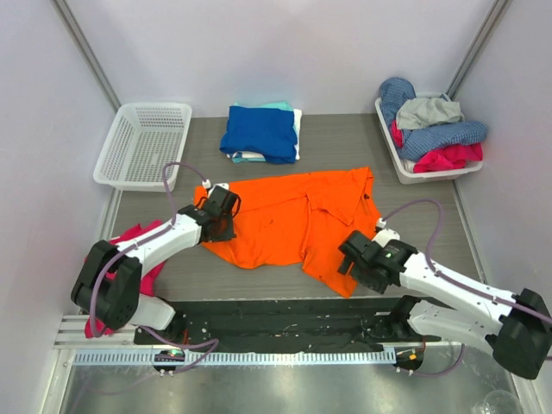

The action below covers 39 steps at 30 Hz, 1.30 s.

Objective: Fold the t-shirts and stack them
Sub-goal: Fold the tshirt

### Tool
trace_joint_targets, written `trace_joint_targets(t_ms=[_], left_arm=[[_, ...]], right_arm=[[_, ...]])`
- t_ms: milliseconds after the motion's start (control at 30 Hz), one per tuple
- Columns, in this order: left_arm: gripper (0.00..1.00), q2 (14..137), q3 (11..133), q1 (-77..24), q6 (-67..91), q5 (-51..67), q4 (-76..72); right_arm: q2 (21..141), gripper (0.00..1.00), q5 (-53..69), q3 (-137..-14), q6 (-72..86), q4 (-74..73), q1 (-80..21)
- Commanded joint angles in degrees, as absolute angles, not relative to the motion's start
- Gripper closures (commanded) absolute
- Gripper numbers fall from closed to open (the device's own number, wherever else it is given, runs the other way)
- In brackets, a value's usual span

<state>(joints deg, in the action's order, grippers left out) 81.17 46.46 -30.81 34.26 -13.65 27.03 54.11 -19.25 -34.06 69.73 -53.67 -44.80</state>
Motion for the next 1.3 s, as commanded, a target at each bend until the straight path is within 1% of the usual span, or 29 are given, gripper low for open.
trace_joint_targets(t_ms=[0,167,233,400,533,733,833,967,1067,1100,1167,1200,1267], left_arm=[[1.00,78.23,45.27,-31.11,33.84,-12.75,25.84],[1.00,76.91,44.65,-31.11,33.31,-12.75,25.75],[1.00,76.29,44.21,-31.11,33.14,-12.74,25.75],[1.00,75.41,43.42,-31.11,32.78,-12.92,25.75],[1.00,75.15,42.72,-31.03,32.87,-12.92,25.58],[1.00,74.88,42.36,-31.11,33.13,-13.09,25.75],[1.00,74.36,42.36,-31.11,33.13,-13.53,26.19],[1.00,73.22,42.10,-31.11,33.05,-14.50,27.07],[1.00,72.16,41.66,-31.11,33.05,-15.29,27.77],[1.00,71.81,41.40,-31.11,33.05,-15.55,28.03],[1.00,71.11,41.13,-31.11,33.05,-15.82,28.30],[1.00,70.93,40.87,-31.11,33.05,-15.99,28.39],[1.00,70.67,40.78,-31.03,33.13,-16.00,28.56]], right_arm=[[59.22,0.20,-24.08,-34.19,83.04,-55.02,-52.02],[64.15,0.24,-25.83,-35.33,90.08,-54.14,-60.36],[64.77,0.27,-26.19,-34.98,92.72,-53.97,-61.34],[63.28,0.33,-26.80,-32.70,94.83,-53.61,-61.88],[61.88,0.42,-26.98,-31.20,95.54,-53.70,-61.87],[62.22,0.43,-25.85,-29.62,95.27,-52.74,-61.87],[62.84,0.43,-24.96,-28.31,94.92,-49.59,-61.87],[63.63,0.50,-22.68,-25.67,94.75,-45.72,-61.88],[64.16,0.62,-22.24,-24.53,94.75,-44.13,-61.79],[64.16,0.70,-22.24,-24.26,94.75,-43.86,-61.87],[63.90,0.80,-22.32,-23.82,94.92,-43.51,-61.79],[63.98,0.88,-22.41,-23.73,95.01,-43.59,-61.87],[63.46,0.99,-22.59,-23.55,95.10,-43.68,-61.88]])
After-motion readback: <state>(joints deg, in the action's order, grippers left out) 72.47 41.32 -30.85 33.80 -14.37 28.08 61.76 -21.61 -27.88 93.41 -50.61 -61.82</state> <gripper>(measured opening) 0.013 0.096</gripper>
